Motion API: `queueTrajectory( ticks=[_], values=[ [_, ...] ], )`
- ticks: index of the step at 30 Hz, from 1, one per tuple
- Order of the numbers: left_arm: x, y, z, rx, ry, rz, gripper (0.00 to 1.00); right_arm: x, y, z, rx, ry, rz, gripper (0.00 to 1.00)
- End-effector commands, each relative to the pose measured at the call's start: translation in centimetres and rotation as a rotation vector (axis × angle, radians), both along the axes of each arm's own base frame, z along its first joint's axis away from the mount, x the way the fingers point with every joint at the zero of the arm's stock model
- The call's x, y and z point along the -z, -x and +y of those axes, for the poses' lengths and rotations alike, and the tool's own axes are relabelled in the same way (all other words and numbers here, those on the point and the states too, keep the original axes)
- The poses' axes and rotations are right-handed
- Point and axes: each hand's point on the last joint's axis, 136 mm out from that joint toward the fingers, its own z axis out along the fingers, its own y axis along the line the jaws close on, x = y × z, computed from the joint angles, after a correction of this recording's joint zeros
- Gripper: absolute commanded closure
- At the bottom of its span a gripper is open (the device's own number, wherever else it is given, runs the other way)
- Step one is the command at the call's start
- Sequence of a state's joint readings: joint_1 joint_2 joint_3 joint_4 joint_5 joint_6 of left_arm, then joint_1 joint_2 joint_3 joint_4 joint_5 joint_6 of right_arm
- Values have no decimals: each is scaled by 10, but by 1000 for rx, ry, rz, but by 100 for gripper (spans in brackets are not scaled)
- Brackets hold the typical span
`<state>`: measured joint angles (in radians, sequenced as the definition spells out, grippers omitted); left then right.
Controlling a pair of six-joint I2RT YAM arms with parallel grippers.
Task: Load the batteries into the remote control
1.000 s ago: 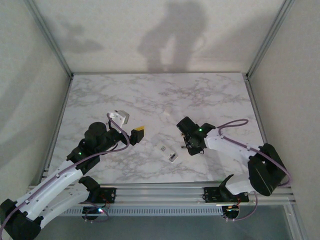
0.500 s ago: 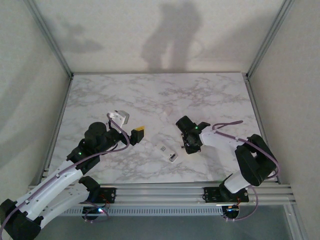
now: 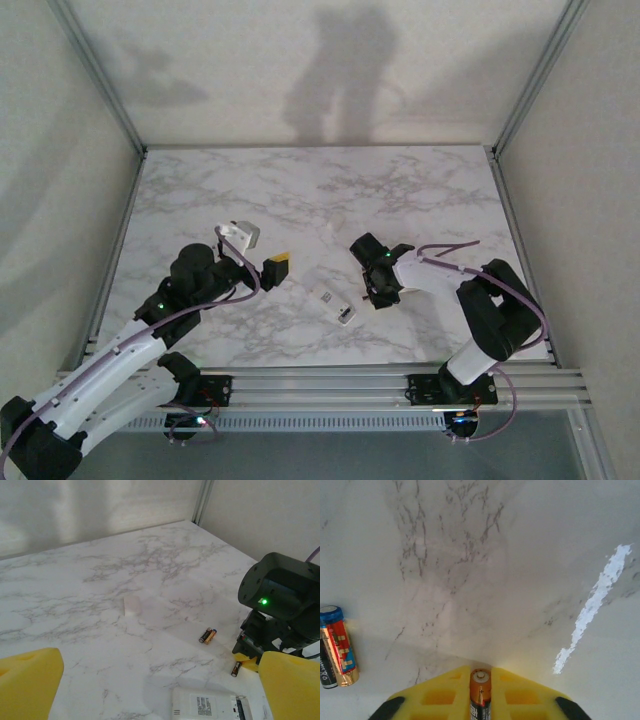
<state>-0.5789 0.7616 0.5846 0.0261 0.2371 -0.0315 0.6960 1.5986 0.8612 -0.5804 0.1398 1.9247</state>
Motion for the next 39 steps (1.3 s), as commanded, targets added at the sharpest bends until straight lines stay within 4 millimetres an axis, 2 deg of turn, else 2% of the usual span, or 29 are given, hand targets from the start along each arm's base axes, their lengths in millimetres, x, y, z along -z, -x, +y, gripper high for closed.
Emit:
queueTrajectory(
  ticks=[1,4,8,10,12,16,19,21,25,28,31,36,39],
  values=[
    [-4,-5,-2,-3,30,29,1,3,4,-10,-9,35,13,94],
    [14,-14,-8,-33,15,192,1,-22,-5,-14,-91,73,-48,97],
    [62,-26,-26,-45,-83,528,5,-63,-8,-23,-312,157,-136,98],
    [85,-38,-36,-77,-124,647,10,-83,-2,-29,-424,185,-194,98],
    [104,-44,-48,-103,-197,713,17,-96,7,-35,-499,187,-223,98],
    [155,-50,-68,-167,-435,787,23,-119,24,-45,-602,188,-240,97],
    [186,-53,-82,-185,-508,854,29,-127,33,-50,-649,194,-229,96],
    [199,-52,-90,-188,-554,887,31,-129,39,-55,-662,203,-213,96],
    [221,-40,-102,-171,-618,924,31,-132,44,-60,-686,218,-203,94],
    [239,-41,-93,-225,-660,932,30,-136,45,-60,-705,215,-213,93],
    [250,-38,-85,-254,-704,948,34,-137,47,-58,-723,204,-216,93],
    [243,-25,-80,-244,-666,970,37,-138,51,-59,-747,204,-206,93],
    [235,-16,-81,-226,-605,987,39,-137,50,-45,-808,197,-223,93]
  ],
)
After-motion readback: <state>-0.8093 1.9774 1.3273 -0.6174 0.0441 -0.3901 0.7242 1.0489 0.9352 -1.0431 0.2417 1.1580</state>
